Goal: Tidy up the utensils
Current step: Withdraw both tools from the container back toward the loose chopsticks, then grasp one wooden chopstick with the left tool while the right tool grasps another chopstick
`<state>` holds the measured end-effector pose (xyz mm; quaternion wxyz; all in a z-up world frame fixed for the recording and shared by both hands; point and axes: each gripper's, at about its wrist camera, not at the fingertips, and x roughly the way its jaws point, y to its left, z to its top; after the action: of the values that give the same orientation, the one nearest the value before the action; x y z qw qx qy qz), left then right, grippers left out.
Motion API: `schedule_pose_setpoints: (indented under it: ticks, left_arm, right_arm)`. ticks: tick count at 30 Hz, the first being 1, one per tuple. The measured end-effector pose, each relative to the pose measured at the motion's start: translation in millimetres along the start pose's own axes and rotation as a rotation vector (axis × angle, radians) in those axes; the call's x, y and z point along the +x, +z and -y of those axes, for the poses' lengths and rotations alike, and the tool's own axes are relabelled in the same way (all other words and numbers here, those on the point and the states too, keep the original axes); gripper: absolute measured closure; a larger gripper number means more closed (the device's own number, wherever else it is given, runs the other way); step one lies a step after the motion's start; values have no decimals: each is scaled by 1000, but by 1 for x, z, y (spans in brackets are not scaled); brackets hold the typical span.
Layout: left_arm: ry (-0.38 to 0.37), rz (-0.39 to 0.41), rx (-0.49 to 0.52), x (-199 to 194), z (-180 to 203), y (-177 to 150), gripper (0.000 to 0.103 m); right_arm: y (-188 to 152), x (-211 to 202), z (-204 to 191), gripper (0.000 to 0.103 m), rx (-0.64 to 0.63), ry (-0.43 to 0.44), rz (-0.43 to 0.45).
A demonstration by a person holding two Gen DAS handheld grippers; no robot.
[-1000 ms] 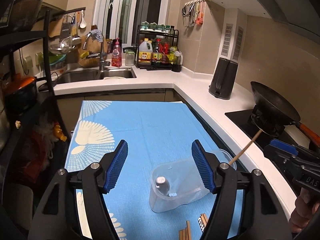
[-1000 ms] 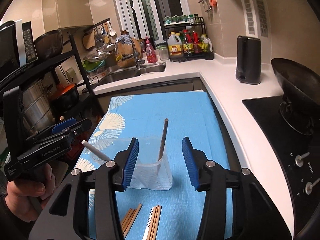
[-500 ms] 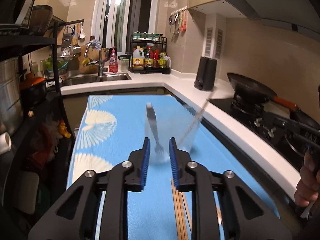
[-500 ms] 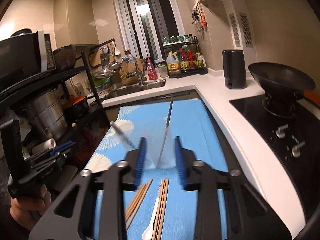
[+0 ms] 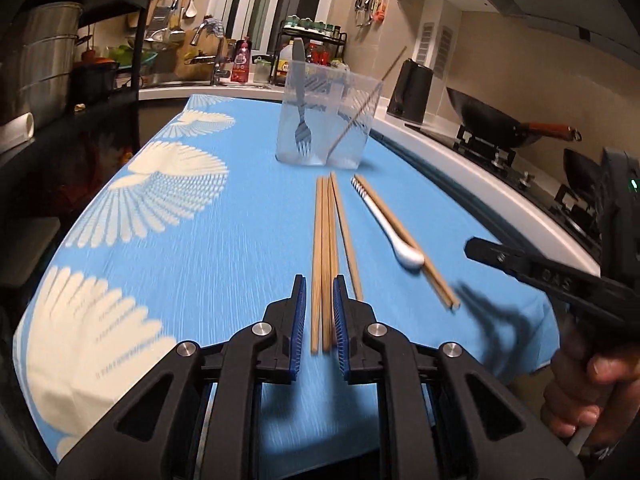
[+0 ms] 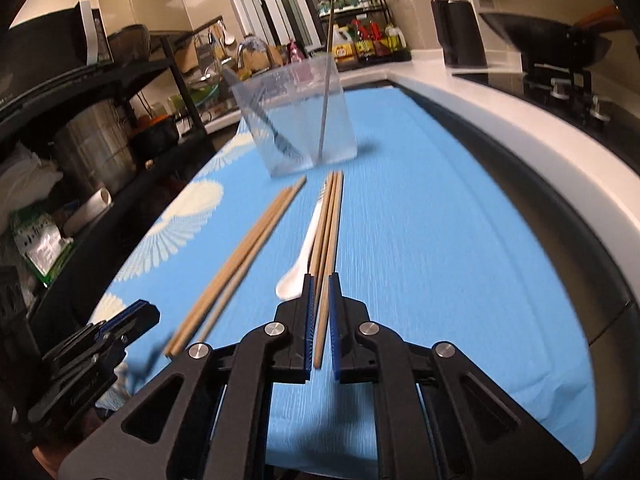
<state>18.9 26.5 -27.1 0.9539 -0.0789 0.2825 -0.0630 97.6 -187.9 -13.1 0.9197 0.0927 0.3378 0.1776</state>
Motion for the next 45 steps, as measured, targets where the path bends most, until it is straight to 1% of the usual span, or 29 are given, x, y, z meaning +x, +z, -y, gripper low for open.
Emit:
schedule_pose_setpoints:
  ticks: [2,6,11,13,15,17,21,24,26,28,30,32,34,37,41,45]
  left_arm:
    - [4,2,6,-1,-1,-5,89]
    - [2,-2,-25,3,-9,-2,89]
    - [-25,-37,-39,16,-8,-3,89]
    - [1,-55,-25,21,-6,-5,89]
    - [11,-75,-21,25,-6,-7,89]
    - [20,-70,-11,24,-5,-8,89]
    - [31,-72,-25,21,-10,-12,89]
    - [66,-69,55,23,1,-14,89]
    - [74,-67,92,25,8,-14,89]
    - [73,-63,92,25,9,-13,91]
    - [78,-59,87,25,7,-13,97]
    - [81,-51,86,24,7,-14,97]
    - [101,-40,92,21,8,-16,97]
    - [140,-14,76,16,6,-18,97]
    - [187,17,67,8,6,-24,97]
    - [208,29,86,9,12,-28,97]
  right_arm:
    - [-4,8,0,93,-5,-6,-23]
    - [-11,24,3,93,19,5,-67]
    - [-18,29,-1,93,-8,-3,-79]
    - [-19,29,-3,93,-25,-12,-79]
    - [-20,28,-5,94,-42,-24,-79]
    - [-20,28,-6,97,-62,-43,-79]
    - [-21,25,-6,98,-88,-75,-79]
    - [-21,25,-7,98,-97,-85,-79]
    - [-22,25,-9,98,-118,-98,-79]
    - [-22,25,-8,98,-122,-99,-80]
    - [-21,25,-8,98,-124,-96,-83]
    - [-21,25,-9,97,-137,-100,-83]
    - [-22,24,-10,98,-146,-109,-77]
    - [-24,20,-6,98,-129,-137,-58]
    - [-30,8,2,98,-118,-201,1]
    - [-36,1,10,97,-89,-220,28]
